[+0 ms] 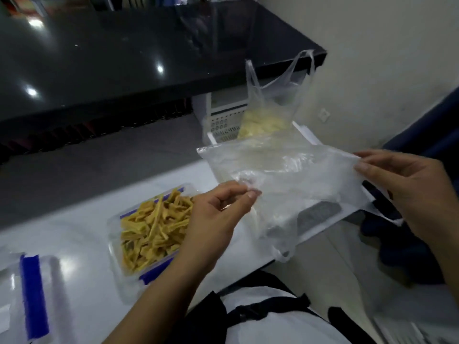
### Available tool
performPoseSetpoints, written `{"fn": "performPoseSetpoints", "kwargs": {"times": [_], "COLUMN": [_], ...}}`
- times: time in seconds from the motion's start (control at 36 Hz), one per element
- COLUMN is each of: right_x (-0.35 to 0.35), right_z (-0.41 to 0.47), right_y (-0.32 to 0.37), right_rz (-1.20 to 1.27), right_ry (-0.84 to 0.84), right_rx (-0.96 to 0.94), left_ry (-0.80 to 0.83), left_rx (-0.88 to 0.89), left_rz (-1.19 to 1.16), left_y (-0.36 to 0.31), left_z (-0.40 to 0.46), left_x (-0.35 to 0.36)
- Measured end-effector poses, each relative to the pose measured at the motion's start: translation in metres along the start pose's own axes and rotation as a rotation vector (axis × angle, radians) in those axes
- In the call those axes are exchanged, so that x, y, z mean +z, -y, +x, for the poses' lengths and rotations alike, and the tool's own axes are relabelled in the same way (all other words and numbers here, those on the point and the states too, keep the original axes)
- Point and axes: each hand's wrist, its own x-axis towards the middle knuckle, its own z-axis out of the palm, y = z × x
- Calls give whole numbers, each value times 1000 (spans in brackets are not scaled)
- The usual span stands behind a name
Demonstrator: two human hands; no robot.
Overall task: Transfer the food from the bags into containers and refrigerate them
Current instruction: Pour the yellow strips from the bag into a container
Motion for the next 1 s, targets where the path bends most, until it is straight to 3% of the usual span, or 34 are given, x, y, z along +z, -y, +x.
{"fn": "performPoseSetpoints", "kwargs": {"times": [0.14,0.33,0.42,0.5,0.58,0.67,0.72,0.83,1.0], "right_x": [-39,-45,-42,-37,-15,15,31,45,49], "right_z": [-2,19,30,43,56,69,79,94,96], "right_y": [-36,-80,-85,-86,-84,-87,-93,-110,-133], "right_rz": [-36,-137,-320,-456,-566,-739,-865,-909,-1007], "right_ry": [-18,60,154,202,385,679,830,948,979], "right_rx": [94,283,351,183,2,-114,-159,-116,-167], "left_ry": [84,-20,-163,-244,-54,239,350,400,391], "left_rx": [-122,-223,-153,105,185,-89,-254,-421,-434], "left_rz": [57,361,533,748,1037,1320,1402,1462,1488], "left_y": [18,39,36,27,29,50,68,100,122], "left_z": [13,27,30,38,54,73,86,106,117], "left_x": [38,65,66,70,84,104,113,118,115]}}
